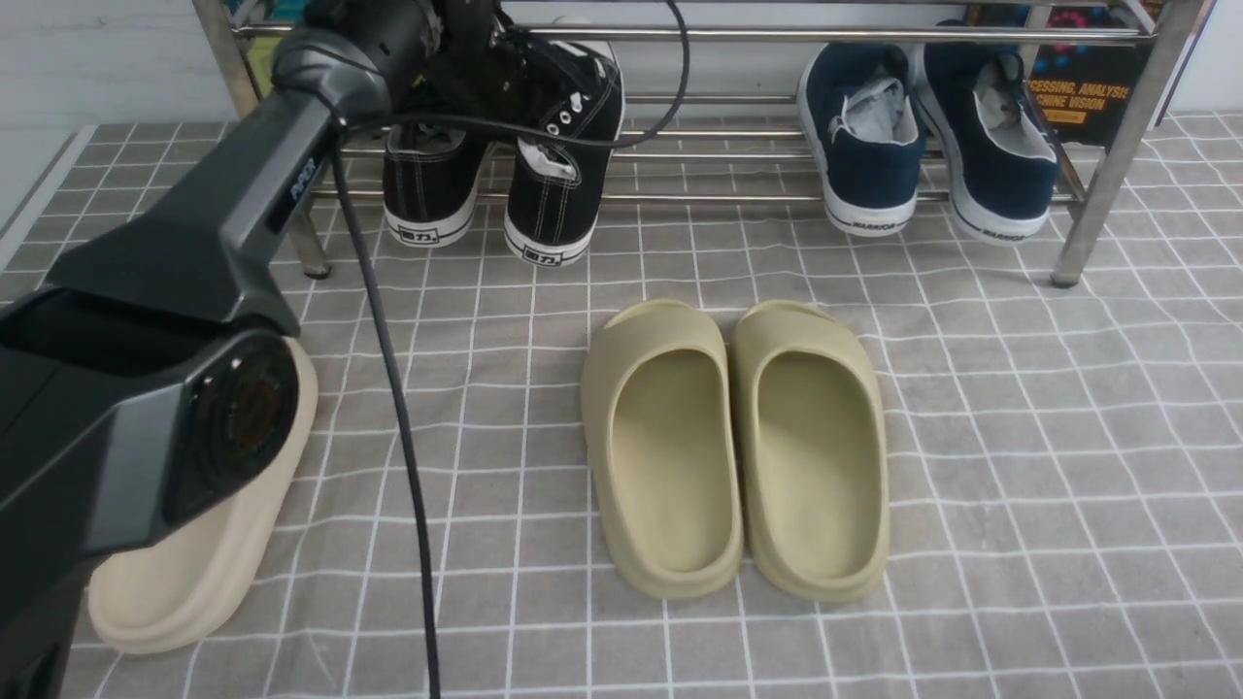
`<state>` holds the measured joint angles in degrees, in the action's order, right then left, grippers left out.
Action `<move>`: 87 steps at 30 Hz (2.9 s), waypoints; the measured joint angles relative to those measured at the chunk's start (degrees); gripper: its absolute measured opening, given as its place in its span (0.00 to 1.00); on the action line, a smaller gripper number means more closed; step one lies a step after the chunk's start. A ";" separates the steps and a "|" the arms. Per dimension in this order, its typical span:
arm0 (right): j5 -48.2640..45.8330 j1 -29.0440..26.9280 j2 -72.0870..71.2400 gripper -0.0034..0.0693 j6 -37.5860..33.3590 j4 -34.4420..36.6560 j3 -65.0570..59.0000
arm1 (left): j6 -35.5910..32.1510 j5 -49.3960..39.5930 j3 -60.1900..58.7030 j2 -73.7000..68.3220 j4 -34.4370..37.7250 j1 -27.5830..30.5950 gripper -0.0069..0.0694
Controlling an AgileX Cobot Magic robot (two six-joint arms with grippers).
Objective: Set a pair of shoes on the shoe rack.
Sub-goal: Use the left arm to put a shoe into the shoe rack
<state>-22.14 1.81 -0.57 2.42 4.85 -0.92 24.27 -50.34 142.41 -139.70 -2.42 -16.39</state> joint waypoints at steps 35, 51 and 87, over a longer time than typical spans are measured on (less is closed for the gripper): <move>0.00 0.00 0.00 0.38 0.00 0.00 0.00 | -4.32 -21.19 1.01 4.72 -0.26 0.00 0.07; 0.00 0.00 0.00 0.38 0.00 0.00 0.00 | -4.89 -5.58 1.01 1.66 9.51 0.57 0.07; 0.00 0.00 0.00 0.38 0.00 0.00 0.00 | -8.52 -5.72 0.74 0.10 12.04 0.60 0.07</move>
<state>-22.14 1.81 -0.57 2.42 4.85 -0.92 15.75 -56.06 143.15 -139.60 9.62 -15.79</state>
